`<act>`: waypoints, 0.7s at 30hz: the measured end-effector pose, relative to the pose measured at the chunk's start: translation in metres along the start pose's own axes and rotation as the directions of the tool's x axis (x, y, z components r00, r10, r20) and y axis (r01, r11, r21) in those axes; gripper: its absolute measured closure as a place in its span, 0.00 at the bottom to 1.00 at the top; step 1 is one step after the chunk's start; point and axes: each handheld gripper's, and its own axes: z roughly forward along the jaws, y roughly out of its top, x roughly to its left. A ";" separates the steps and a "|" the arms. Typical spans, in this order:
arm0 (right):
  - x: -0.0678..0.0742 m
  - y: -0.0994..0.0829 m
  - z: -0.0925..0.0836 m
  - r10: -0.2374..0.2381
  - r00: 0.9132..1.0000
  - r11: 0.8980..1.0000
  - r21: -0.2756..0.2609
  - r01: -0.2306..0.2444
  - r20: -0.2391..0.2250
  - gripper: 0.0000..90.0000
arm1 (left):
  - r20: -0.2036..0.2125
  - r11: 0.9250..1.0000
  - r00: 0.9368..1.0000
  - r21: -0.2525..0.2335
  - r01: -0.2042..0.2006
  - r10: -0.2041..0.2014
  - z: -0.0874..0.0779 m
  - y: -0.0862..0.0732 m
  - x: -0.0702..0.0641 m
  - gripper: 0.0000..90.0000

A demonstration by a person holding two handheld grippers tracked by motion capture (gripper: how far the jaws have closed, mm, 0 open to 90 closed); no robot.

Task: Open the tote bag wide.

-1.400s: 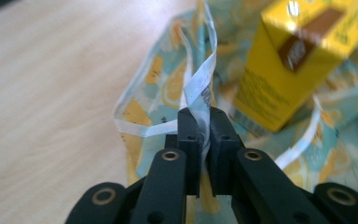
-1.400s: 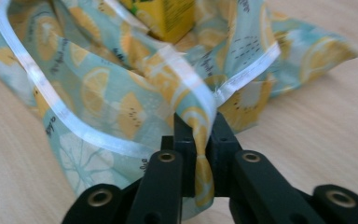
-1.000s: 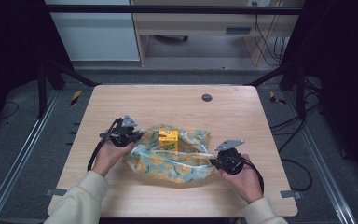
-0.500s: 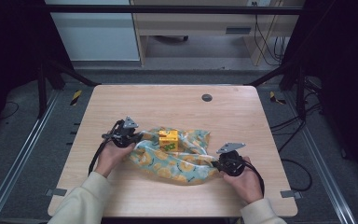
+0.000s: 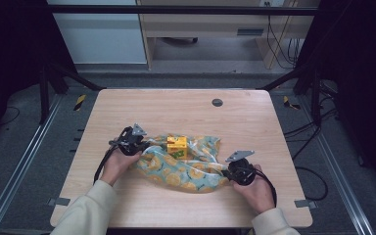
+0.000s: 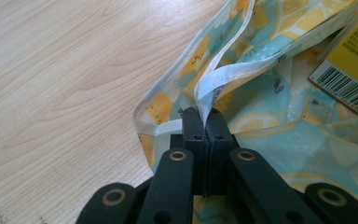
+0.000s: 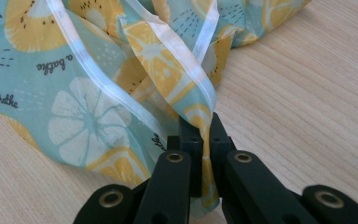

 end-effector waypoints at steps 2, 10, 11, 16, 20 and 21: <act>0.000 0.000 0.001 -0.007 1.000 1.000 0.007 0.007 -0.001 1.00 | 0.001 1.000 1.000 0.001 0.001 -0.001 0.001 0.000 0.000 1.00; 0.001 0.001 0.004 -0.002 1.000 1.000 0.021 0.002 -0.006 1.00 | 0.000 1.000 1.000 0.018 -0.001 0.001 0.003 -0.002 0.000 1.00; 0.001 0.001 0.004 -0.002 1.000 1.000 0.021 0.002 -0.006 1.00 | 0.001 1.000 1.000 0.020 0.001 -0.001 0.004 -0.002 0.000 1.00; 0.001 0.001 0.004 -0.003 1.000 1.000 0.022 0.003 -0.006 1.00 | -0.001 1.000 1.000 0.026 0.000 0.000 0.004 -0.002 0.000 1.00; 0.001 0.001 0.005 -0.002 1.000 1.000 0.024 0.002 -0.006 1.00 | -0.001 1.000 1.000 0.027 0.003 -0.003 0.006 -0.003 0.001 1.00; 0.001 0.001 0.005 -0.001 1.000 1.000 0.023 0.001 -0.005 1.00 | -0.003 1.000 1.000 0.029 0.003 -0.003 0.006 -0.003 0.001 1.00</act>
